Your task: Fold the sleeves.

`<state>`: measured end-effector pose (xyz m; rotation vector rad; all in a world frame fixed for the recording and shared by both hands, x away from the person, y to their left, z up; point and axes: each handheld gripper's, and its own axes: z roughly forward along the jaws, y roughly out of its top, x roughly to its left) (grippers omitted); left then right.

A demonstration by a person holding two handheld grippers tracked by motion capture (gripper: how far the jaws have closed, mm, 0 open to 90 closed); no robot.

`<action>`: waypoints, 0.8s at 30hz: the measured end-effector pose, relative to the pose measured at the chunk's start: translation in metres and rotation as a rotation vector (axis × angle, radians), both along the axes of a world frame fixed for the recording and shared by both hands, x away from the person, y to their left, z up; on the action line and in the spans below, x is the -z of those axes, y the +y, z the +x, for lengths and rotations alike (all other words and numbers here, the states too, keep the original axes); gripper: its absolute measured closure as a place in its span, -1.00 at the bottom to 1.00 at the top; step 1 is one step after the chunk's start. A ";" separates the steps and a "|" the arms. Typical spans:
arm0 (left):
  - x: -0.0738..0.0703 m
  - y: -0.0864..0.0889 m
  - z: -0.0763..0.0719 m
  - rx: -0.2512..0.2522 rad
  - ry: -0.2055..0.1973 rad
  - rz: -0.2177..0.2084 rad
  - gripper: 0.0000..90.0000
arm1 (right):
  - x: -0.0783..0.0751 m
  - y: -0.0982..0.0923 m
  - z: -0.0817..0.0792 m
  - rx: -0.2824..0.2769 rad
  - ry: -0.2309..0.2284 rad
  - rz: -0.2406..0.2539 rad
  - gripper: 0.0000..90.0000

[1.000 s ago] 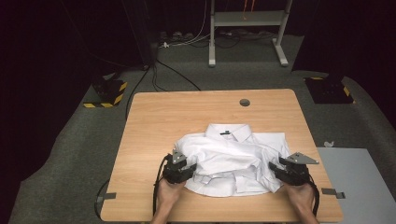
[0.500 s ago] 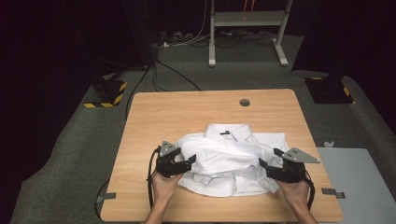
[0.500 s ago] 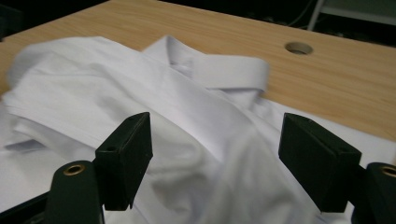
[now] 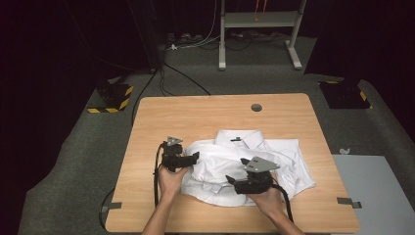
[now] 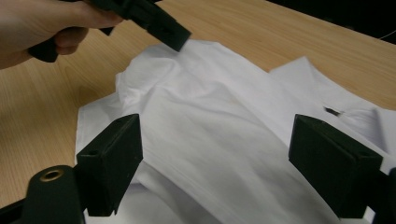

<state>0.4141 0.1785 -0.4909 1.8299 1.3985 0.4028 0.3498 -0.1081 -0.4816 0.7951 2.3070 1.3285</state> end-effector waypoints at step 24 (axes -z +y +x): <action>0.043 -0.011 0.041 0.009 0.051 -0.010 -0.48 | 0.040 0.104 0.004 -0.107 -0.026 -0.267 -0.82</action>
